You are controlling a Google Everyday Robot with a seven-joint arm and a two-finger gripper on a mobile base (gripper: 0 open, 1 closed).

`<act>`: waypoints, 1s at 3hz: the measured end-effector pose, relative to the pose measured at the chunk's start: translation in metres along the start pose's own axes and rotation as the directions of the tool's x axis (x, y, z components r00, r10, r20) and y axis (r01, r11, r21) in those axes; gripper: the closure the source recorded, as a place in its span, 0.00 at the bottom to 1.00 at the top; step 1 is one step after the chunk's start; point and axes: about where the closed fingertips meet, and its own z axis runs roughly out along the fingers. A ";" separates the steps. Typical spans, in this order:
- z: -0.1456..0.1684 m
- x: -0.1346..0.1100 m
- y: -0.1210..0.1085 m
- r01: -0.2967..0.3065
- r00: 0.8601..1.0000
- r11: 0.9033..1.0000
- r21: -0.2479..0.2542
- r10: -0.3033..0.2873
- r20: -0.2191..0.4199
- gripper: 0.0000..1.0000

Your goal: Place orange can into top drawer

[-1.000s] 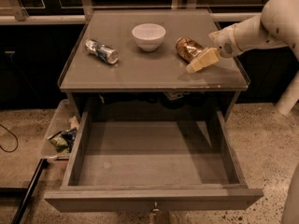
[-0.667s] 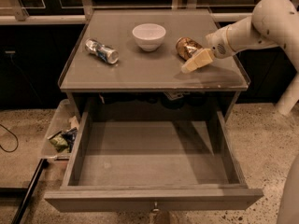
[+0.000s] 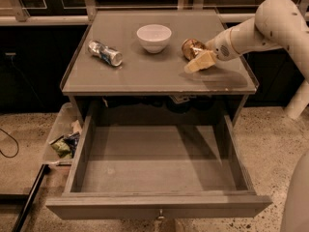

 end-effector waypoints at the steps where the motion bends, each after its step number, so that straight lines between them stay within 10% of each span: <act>1: 0.000 0.000 0.000 0.000 1.000 1.000 0.000 0.000 0.000 0.43; 3: 0.000 0.000 0.000 0.000 1.000 1.000 0.000 0.000 0.000 0.88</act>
Offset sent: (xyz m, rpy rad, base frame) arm 0.0000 0.0000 0.0000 0.0000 0.0000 0.0000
